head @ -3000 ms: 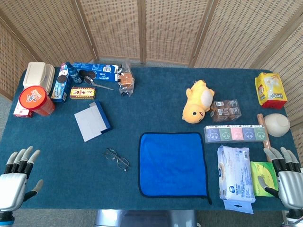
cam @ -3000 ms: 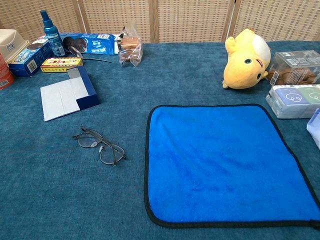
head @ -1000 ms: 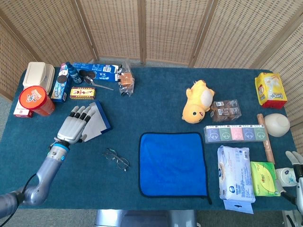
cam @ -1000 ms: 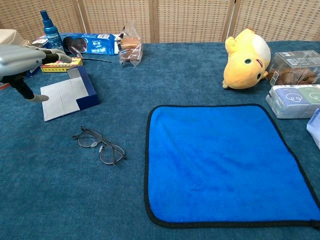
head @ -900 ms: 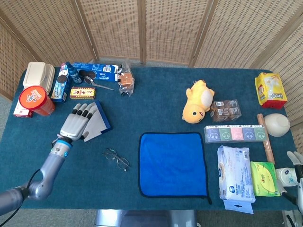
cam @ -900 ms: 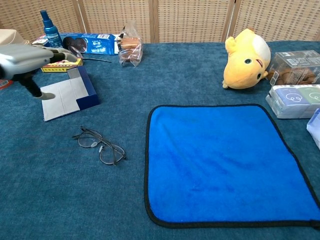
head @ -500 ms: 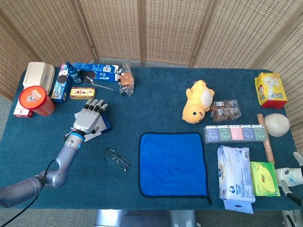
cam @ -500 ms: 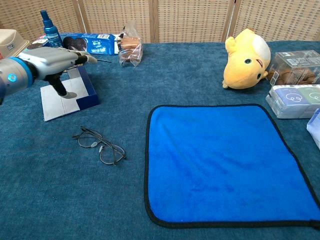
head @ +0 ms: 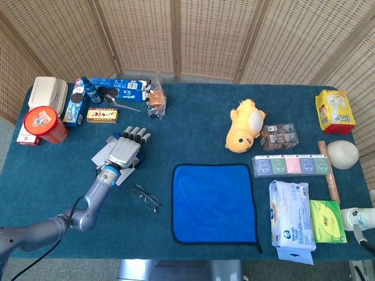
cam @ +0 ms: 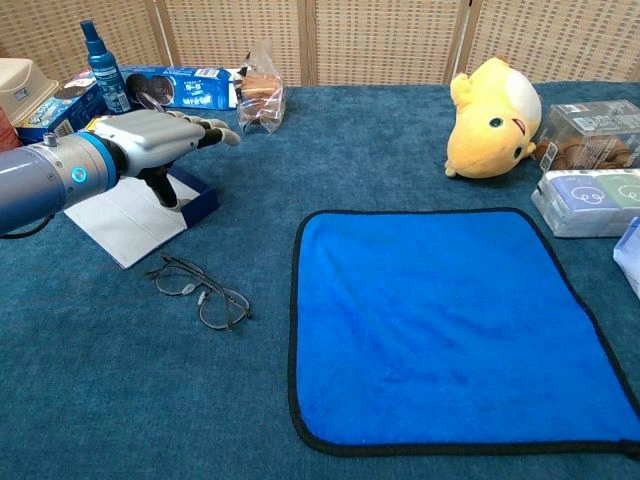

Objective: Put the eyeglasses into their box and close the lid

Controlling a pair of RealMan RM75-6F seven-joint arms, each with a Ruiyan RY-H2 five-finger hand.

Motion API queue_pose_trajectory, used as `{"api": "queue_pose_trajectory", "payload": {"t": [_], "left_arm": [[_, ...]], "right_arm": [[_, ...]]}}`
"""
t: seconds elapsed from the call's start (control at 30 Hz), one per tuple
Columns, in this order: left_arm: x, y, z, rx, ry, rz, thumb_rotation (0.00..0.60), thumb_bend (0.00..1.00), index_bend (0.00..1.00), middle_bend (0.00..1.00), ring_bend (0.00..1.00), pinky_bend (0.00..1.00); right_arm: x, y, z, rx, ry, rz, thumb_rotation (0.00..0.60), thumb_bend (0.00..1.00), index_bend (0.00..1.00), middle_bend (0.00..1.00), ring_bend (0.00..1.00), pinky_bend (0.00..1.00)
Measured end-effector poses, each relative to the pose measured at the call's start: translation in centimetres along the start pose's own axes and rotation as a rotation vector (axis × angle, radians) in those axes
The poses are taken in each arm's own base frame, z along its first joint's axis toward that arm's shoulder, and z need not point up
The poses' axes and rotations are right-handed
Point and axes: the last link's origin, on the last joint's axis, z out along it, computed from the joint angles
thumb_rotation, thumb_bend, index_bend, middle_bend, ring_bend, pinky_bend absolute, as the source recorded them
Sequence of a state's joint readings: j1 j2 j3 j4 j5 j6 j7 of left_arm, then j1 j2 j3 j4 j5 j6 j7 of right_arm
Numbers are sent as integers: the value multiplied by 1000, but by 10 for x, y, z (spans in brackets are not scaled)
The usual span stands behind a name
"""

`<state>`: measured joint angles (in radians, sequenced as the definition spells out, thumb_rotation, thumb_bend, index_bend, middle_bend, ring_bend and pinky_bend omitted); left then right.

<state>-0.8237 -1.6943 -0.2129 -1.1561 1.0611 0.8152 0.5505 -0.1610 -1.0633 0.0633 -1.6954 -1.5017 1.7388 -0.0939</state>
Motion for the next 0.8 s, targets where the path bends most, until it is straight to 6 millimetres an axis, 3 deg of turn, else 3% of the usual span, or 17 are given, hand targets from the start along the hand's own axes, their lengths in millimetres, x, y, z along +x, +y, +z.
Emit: {"api": "queue_pose_trajectory", "payload": {"t": [0.5,0.8], "left_arm": [[19,48,3,-77,53,-71,600,271,0,0,0,0],[26,39,-8,-73,66,-52,600,272,26,0,0,0]], "right_arm": [[2,7,-8,-12,9,17,599,282,152,157,50,107],[3,8,-9,-9,16,22,599,281,152,157,50,107]]}}
